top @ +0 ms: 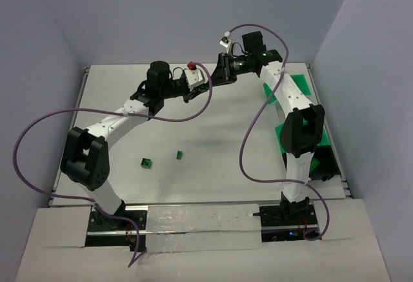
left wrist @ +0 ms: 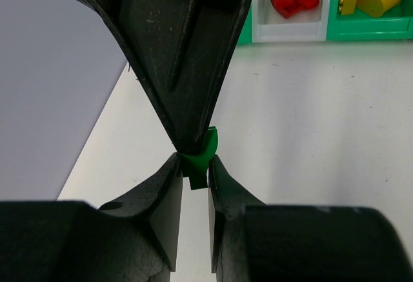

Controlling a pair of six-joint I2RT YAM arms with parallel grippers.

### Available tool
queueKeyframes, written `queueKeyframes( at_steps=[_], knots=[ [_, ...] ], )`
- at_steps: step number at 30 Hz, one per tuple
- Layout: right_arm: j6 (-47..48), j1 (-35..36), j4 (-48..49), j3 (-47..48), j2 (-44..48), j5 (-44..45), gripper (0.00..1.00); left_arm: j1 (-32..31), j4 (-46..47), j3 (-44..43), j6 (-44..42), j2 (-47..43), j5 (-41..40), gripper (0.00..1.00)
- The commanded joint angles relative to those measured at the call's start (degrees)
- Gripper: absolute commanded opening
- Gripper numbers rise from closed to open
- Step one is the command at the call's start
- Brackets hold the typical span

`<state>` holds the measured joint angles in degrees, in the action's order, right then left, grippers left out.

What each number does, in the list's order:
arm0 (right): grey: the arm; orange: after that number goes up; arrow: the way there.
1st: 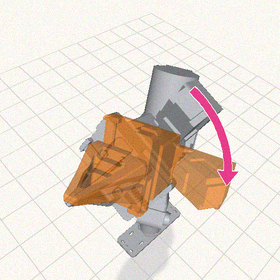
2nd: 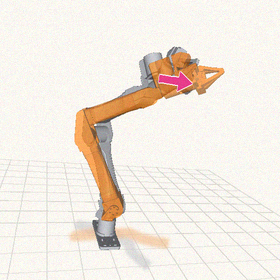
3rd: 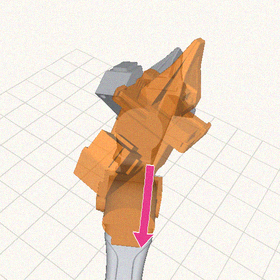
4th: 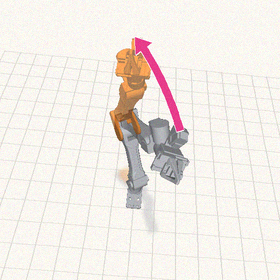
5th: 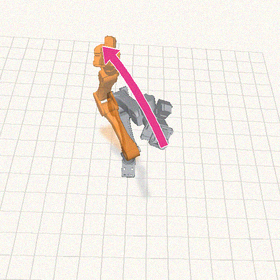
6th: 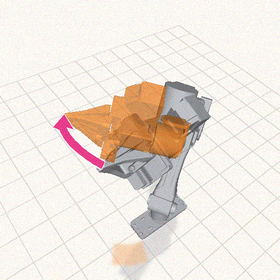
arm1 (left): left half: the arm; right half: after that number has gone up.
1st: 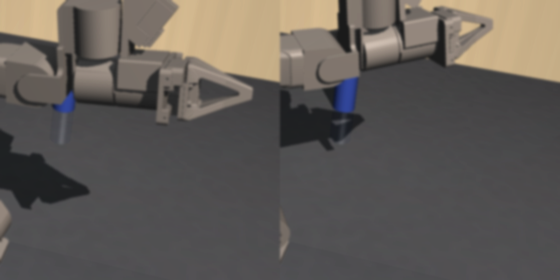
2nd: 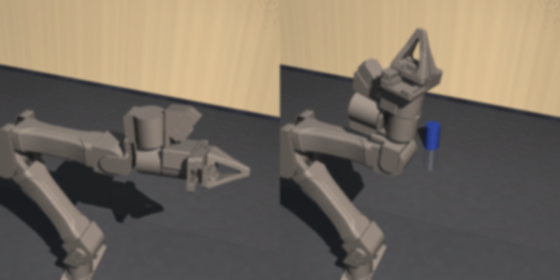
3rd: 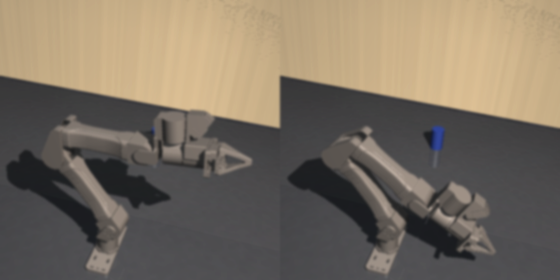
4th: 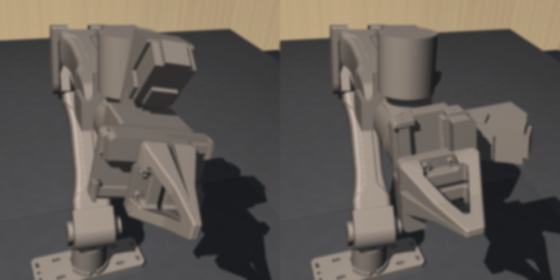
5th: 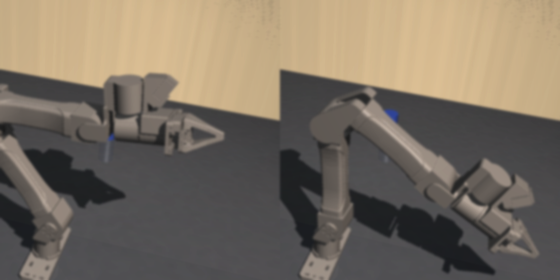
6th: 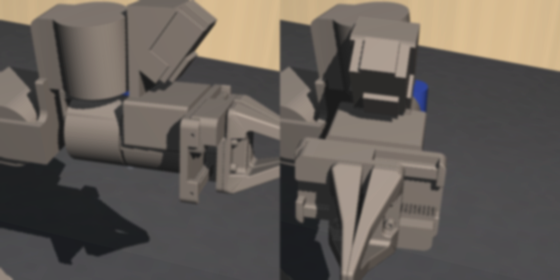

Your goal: Sort the legos into containers by color

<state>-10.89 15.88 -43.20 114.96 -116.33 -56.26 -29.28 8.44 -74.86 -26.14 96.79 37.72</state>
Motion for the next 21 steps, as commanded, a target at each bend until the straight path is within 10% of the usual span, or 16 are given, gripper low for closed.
queueKeyframes(
  at_steps=[1, 3, 8, 21],
  knots=[
    [2.8, -0.2, -1.1, -0.7, 0.5, 0.2, 0.11, -0.3, 5.4, 0.0, 1.5, -3.4, -0.5, 0.0],
    [3.0, -0.2, -1.2, -0.3, 0.8, 0.4, 0.0, -0.3, 5.7, 0.1, 1.8, -3.1, -1.1, 0.13],
    [4.8, -0.5, -2.5, 1.2, 1.7, 2.0, 0.0, -0.4, 6.2, 0.0, 3.2, -2.7, -3.3, 0.95],
    [26.1, -14.4, -16.7, -4.0, 14.7, 15.1, 0.0, 2.8, -1.0, -1.6, 10.1, -3.8, -10.6, 0.99]
  ],
)
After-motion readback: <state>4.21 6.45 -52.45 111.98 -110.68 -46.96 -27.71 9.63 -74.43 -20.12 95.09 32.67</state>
